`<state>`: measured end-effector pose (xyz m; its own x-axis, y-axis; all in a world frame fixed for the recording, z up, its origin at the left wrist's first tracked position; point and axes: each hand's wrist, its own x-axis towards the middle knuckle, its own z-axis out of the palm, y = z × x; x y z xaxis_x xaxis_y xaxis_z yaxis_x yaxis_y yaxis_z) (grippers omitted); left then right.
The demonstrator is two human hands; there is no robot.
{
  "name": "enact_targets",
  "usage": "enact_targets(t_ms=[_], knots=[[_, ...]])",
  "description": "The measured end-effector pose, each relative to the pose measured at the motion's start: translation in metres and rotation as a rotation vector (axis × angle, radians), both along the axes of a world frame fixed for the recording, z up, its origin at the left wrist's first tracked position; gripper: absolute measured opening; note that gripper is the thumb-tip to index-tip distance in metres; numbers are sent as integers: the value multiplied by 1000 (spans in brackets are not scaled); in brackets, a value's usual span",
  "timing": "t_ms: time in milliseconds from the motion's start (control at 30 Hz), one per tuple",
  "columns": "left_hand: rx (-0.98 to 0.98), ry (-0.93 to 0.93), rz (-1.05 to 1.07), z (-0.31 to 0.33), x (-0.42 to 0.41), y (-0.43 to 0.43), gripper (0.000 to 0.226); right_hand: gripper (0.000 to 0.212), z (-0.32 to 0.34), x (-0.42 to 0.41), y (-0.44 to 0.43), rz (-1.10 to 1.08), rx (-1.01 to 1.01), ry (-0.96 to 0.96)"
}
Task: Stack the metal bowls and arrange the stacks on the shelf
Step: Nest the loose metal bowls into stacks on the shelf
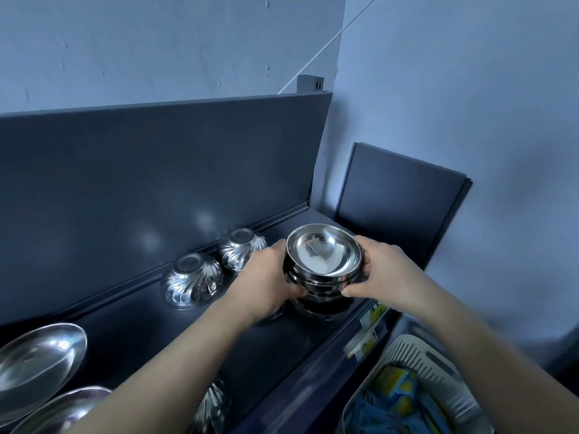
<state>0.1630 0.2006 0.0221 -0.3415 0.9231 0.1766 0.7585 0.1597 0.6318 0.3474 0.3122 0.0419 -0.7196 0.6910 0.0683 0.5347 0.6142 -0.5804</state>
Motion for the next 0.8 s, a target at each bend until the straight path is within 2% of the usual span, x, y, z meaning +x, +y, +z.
enact_targets(t_ms=[133,233,533,667,800], knots=[[-49,11,-37,-11,2,-1,68,78,-15,6,-6,-32,-6,-38],[-81,30,-51,-15,1,1,78,88,-23,7,-11,-40,0,-42],[-113,87,34,-14,-15,13,78,85,-36,-20,2,-43,106,-6],[-131,76,80,-9,-26,22,77,72,-35,-41,17,-46,128,-65],[-137,37,112,-5,-37,32,68,72,-34,-60,33,-36,185,-120]])
